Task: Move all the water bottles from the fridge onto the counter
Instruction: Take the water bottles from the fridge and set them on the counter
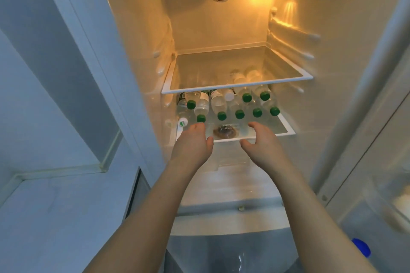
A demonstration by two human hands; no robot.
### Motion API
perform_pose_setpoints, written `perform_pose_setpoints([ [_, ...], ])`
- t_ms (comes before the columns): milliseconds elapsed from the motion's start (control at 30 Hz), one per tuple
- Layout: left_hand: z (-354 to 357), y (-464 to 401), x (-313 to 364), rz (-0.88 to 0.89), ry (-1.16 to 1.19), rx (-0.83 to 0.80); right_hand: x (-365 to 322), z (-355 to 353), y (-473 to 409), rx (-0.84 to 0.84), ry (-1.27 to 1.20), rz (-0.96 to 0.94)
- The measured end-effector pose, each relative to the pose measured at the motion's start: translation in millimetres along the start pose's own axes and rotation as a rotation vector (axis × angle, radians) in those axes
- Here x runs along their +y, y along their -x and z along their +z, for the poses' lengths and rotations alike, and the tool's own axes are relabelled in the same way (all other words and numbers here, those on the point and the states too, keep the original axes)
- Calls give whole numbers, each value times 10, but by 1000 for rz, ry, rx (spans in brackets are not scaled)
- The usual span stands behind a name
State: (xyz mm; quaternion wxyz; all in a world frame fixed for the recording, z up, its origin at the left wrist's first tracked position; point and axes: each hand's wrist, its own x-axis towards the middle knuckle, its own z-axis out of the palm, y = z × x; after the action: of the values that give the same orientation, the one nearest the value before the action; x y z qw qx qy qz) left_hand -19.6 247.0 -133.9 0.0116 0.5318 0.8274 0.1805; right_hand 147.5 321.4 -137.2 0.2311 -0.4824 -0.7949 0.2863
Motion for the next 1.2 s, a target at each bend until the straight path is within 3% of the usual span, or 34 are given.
perform_pose_setpoints([
  [333,121,-1123,-192,-325,103,23,-214,216,-1122,18,-68,61],
  [600,335,-1593,-285,-498,143,114,-222,596,-1972,-29,-176,246],
  [800,467,-1735,-280,-568,228,134,-305,724,-2273,-13,-37,214],
  [967,517,-1761,-324,-537,266,181,-243,851,-2416,90,-224,311],
  [1200,558,-1732,-337,-502,278,230,-226,869,-2386,142,-234,313],
])
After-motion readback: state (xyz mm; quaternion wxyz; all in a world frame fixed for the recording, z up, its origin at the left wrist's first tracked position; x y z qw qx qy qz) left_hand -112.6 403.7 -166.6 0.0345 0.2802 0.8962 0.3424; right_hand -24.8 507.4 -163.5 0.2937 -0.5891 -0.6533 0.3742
